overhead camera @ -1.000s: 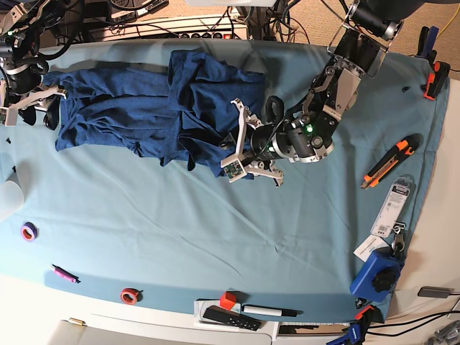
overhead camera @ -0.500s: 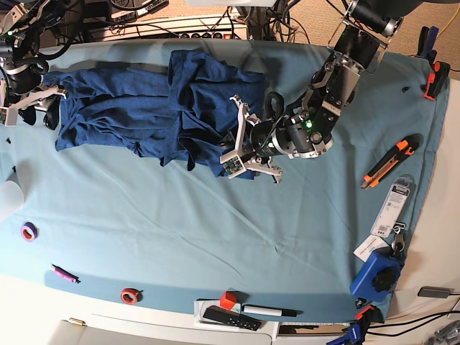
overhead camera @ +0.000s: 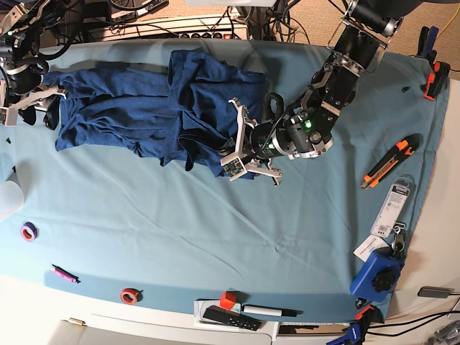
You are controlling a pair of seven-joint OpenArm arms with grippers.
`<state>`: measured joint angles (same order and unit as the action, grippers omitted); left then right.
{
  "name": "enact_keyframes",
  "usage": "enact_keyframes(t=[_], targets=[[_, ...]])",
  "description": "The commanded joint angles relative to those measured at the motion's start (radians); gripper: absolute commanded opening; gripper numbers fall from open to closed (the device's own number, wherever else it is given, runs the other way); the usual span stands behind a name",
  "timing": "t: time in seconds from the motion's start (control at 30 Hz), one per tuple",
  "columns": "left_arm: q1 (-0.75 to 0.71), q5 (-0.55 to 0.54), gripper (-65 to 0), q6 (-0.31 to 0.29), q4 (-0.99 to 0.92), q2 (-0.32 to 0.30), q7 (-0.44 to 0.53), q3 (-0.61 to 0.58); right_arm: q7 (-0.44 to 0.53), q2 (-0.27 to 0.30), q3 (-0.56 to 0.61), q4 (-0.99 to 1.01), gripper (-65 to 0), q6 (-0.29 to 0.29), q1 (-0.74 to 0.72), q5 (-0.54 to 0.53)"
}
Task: Layout the t-shirt on the table in an organized manner, then fold the t-shirt properly
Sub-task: 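Drag the grasped shirt end with the left gripper across the table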
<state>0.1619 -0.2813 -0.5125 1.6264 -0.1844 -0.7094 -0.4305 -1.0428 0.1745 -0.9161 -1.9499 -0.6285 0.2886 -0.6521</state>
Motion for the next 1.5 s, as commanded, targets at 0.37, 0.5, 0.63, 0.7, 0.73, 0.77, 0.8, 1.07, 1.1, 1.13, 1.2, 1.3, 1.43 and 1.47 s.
enact_keyframes(t=[0.37,0.5,0.63,0.7,0.73,0.77,0.8,1.07,1.1,1.13,1.2,1.3,1.43,1.47], targets=[[0.076,-0.017,-65.0,-0.010,-0.016,0.202,0.077,0.002,0.026,0.016,-0.006,-0.016,-30.1,-0.002,-0.003,-0.039],[0.154,-0.007,-65.0,0.000,-0.116,0.246,0.087,0.002,0.024,0.016,-0.006,-0.016,-30.1,-0.002,-0.003,-0.039],[0.234,-0.007,-65.0,-0.001,-0.280,0.276,0.132,0.002,0.024,0.016,-0.006,-0.016,-30.1,-0.002,-0.003,-0.039],[0.266,-0.007,-65.0,-0.014,-0.351,0.278,0.134,0.002,0.024,0.016,-0.006,-0.016,-30.0,-0.002,-0.003,-0.039],[0.277,-0.007,-65.0,-0.031,-0.377,0.277,0.132,0.002,0.022,0.016,-0.006,-0.016,-30.1,-0.002,-0.003,-0.039],[0.287,-0.009,-65.0,-0.052,-0.394,0.272,0.124,0.002,0.021,0.016,-0.006,-0.016,-30.0,-0.002,-0.003,-0.039],[0.296,-0.013,-63.3,-0.072,-0.399,0.265,0.112,0.002,0.021,0.016,-0.006,-0.016,-30.1,-0.002,-0.003,-0.039],[0.371,-0.352,-40.5,-0.182,-0.338,0.164,-0.218,0.005,0.019,0.016,-0.006,-0.016,-30.1,-0.002,-0.003,-0.039],[0.373,-0.393,-40.5,-0.186,-0.336,0.147,-0.263,0.005,0.019,0.016,-0.006,-0.016,-30.0,-0.002,-0.003,-0.039],[0.372,-0.431,-40.4,-0.186,-0.336,0.130,-0.298,0.004,0.019,0.016,-0.006,-0.016,-30.1,-0.002,-0.003,-0.039],[0.357,-0.488,-39.9,-0.186,-0.336,0.092,-0.329,0.005,0.019,0.016,-0.006,-0.016,-30.1,-0.002,-0.003,-0.039],[0.328,-0.527,-34.1,-0.186,-0.336,0.057,-0.326,0.005,0.019,0.016,-0.006,-0.016,-30.1,-0.002,-0.003,-0.039],[0.290,-0.510,-30.6,-0.186,-0.336,0.054,-0.310,0.004,0.021,0.016,-0.006,-0.016,-30.0,-0.002,-0.003,-0.040],[0.283,-0.496,-30.6,-0.186,-0.336,0.054,-0.292,0.003,0.021,0.016,-0.006,-0.016,-30.1,-0.002,-0.003,-0.040]])
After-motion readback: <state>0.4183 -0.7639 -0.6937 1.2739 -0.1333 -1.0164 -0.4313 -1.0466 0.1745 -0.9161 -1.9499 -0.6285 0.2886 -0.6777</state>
